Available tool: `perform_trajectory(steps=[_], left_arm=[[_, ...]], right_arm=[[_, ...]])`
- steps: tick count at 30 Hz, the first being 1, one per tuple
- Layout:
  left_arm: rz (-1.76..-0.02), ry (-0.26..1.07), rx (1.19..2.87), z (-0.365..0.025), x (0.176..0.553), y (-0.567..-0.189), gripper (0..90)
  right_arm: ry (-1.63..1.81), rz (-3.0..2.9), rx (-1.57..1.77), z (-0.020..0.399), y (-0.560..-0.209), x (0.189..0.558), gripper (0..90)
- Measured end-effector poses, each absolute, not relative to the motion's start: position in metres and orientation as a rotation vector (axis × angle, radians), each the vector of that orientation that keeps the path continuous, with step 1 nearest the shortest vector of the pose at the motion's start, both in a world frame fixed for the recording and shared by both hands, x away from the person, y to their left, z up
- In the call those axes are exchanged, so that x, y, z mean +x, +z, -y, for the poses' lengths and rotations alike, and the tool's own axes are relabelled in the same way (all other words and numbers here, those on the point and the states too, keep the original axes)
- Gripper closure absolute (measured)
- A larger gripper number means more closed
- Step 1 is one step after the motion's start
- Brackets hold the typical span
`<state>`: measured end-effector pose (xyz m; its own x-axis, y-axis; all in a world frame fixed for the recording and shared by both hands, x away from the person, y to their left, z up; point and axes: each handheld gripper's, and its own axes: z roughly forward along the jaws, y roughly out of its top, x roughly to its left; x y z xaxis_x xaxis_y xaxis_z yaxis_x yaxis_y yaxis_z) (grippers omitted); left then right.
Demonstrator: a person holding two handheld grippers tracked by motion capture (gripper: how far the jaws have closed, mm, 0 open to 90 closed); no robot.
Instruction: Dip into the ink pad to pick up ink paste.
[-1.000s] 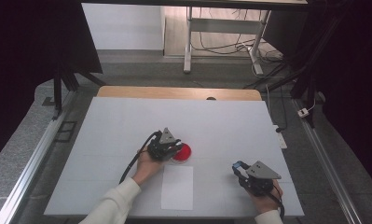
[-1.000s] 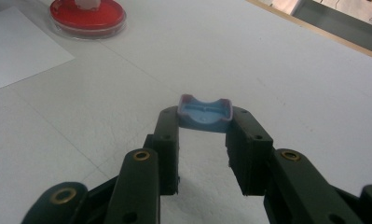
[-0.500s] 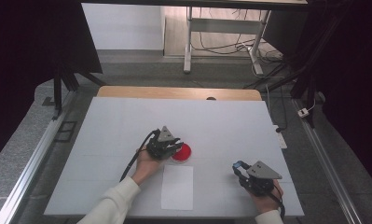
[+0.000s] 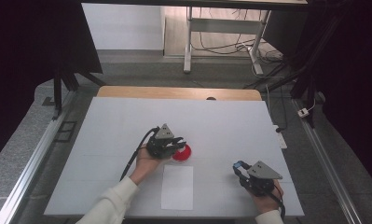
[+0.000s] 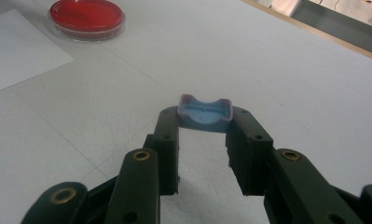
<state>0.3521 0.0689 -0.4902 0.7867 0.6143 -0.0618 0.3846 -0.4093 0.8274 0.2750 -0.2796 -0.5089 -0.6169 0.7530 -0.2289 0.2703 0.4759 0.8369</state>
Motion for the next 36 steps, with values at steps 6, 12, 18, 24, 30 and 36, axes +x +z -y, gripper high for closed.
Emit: perform_trajectory(steps=[6, 12, 18, 24, 30, 36], left_arm=[[-0.730, 0.318, 2.080, -0.064, 0.351, -0.493, 75.1], [-0.731, 0.325, 2.111, -0.062, 0.353, -0.499, 75.1], [-0.739, 0.338, 2.131, -0.061, 0.354, -0.504, 75.1], [-0.736, 0.353, 2.138, -0.060, 0.354, -0.504, 75.1], [-0.735, 0.351, 2.137, -0.060, 0.354, -0.505, 75.1], [-0.725, 0.369, 2.147, -0.059, 0.353, -0.505, 75.2]], right_arm=[[1.065, -2.133, 0.847, 0.280, -0.509, 0.275, 65.1], [1.066, -2.134, 0.847, 0.280, -0.509, 0.275, 65.1], [1.071, -2.132, 0.847, 0.280, -0.509, 0.275, 65.1], [1.072, -2.133, 0.847, 0.281, -0.509, 0.275, 65.1], [1.071, -2.132, 0.846, 0.280, -0.509, 0.275, 65.1], [1.066, -2.134, 0.845, 0.280, -0.509, 0.275, 65.1]])
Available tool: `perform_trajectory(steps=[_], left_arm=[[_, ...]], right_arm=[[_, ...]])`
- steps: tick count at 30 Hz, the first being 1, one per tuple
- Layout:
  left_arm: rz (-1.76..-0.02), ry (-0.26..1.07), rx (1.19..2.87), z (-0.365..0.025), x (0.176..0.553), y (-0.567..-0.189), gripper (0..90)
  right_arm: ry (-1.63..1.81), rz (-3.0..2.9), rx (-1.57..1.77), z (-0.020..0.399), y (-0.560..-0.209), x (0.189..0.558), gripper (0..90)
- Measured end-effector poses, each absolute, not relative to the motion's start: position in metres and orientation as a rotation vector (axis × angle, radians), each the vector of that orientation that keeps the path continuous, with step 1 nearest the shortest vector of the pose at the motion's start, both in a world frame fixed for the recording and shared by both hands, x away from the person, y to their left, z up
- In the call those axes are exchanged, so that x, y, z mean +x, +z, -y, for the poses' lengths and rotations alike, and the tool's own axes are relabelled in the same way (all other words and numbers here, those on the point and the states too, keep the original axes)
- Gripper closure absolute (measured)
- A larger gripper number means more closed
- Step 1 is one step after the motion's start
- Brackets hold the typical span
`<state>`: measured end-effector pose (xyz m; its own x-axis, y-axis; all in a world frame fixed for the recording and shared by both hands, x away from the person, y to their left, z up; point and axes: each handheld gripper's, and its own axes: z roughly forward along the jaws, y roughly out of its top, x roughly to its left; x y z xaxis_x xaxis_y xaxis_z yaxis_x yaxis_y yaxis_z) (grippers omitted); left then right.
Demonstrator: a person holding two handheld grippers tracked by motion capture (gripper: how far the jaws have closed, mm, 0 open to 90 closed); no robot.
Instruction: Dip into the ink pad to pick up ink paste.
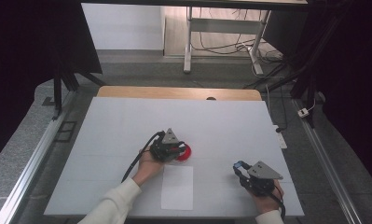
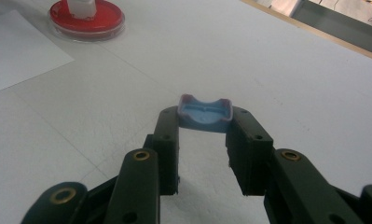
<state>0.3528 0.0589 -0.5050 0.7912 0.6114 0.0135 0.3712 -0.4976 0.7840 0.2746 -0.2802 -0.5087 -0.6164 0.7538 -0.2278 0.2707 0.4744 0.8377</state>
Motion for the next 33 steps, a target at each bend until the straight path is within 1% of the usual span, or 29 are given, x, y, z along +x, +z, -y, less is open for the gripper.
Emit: perform_trajectory(steps=[6, 16, 28, 33], left_arm=[[-0.721, 0.384, 2.163, -0.0566, 0.3522, -0.5075, 75.3], [-0.724, 0.372, 2.167, -0.0576, 0.3532, -0.5079, 75.4], [-0.713, 0.409, 2.182, -0.0537, 0.3508, -0.5086, 75.6], [-0.715, 0.397, 2.177, -0.0547, 0.3514, -0.5091, 75.6]], right_arm=[[1.065, -2.135, 0.843, 0.2798, -0.5087, 0.2745, 65.1], [1.070, -2.134, 0.842, 0.2797, -0.5089, 0.2745, 65.1], [1.054, -2.136, 0.842, 0.2783, -0.5084, 0.2735, 65.1], [1.055, -2.135, 0.844, 0.2780, -0.5083, 0.2732, 65.1]])
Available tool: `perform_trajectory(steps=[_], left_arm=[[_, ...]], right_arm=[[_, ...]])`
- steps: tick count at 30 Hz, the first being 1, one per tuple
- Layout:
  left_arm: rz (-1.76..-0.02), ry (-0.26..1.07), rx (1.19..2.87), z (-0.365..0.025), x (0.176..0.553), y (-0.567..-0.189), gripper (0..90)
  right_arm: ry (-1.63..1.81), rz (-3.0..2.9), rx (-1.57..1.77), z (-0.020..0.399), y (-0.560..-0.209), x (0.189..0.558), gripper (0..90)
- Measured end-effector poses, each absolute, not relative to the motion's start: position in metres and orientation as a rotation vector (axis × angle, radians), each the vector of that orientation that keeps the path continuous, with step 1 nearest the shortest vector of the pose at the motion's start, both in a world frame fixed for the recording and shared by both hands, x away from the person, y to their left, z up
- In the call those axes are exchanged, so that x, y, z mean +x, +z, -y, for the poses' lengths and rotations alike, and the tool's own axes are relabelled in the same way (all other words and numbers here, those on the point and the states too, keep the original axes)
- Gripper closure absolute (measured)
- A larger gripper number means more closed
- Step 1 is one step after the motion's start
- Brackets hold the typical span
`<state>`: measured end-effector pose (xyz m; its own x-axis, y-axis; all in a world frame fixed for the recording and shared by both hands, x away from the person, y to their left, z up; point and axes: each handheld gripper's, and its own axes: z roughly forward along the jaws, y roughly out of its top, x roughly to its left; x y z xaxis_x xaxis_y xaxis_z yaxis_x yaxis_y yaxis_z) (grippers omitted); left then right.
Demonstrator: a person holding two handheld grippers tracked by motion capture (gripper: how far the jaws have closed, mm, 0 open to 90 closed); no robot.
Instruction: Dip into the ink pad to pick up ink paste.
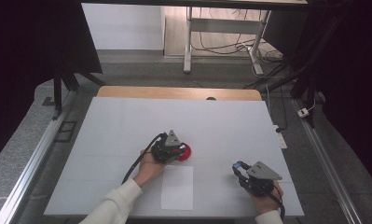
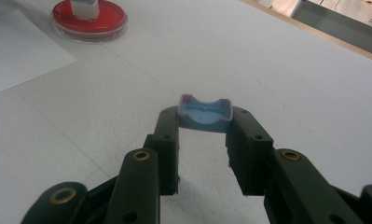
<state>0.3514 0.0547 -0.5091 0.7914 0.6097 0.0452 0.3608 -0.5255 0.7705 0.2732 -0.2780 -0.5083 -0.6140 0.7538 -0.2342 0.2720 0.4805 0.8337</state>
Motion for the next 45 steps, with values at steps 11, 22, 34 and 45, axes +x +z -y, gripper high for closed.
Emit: perform_trajectory(steps=[11, 22, 34, 45], left_arm=[[-0.720, 0.382, 2.159, -0.058, 0.352, -0.511, 75.6], [-0.719, 0.390, 2.156, -0.058, 0.351, -0.511, 75.6], [-0.708, 0.436, 2.130, -0.061, 0.349, -0.505, 75.3], [-0.725, 0.371, 1.986, -0.080, 0.346, -0.477, 75.2]], right_arm=[[1.070, -2.134, 0.839, 0.278, -0.509, 0.274, 65.1], [1.074, -2.132, 0.838, 0.279, -0.508, 0.273, 65.1], [1.075, -2.128, 0.840, 0.280, -0.508, 0.273, 65.1], [1.077, -2.126, 0.844, 0.281, -0.507, 0.273, 65.1]])
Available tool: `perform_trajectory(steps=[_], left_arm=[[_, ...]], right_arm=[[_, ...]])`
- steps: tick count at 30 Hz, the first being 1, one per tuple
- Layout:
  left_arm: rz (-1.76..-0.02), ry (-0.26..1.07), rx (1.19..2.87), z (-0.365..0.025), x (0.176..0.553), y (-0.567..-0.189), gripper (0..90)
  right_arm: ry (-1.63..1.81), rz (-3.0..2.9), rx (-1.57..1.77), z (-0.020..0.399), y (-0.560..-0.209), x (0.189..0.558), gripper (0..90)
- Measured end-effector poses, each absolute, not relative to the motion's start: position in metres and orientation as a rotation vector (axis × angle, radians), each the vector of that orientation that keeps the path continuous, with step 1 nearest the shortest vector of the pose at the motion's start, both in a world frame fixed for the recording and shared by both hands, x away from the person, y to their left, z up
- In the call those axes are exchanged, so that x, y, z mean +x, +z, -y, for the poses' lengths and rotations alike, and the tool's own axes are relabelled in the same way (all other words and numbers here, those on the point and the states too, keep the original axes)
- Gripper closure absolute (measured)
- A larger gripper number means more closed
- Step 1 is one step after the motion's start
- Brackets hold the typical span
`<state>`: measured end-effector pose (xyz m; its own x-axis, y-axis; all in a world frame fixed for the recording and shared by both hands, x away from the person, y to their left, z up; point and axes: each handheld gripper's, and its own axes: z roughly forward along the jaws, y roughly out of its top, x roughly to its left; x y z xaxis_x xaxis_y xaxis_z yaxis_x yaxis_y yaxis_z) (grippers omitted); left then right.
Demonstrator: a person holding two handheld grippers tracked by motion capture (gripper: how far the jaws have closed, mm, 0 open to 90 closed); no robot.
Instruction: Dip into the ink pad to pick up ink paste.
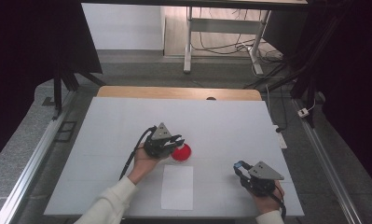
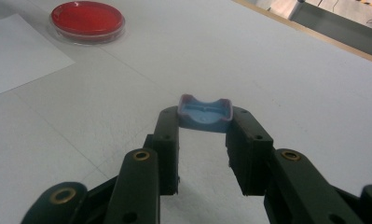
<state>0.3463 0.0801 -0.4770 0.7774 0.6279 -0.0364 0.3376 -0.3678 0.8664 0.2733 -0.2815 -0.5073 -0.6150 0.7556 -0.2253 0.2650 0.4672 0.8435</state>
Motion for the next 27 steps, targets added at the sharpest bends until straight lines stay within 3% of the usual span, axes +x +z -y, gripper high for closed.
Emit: perform_trajectory(steps=[27], left_arm=[[-0.646, 0.251, 1.984, -0.092, 0.330, -0.452, 75.0]], right_arm=[[1.071, -2.129, 0.846, 0.282, -0.509, 0.274, 65.1]])
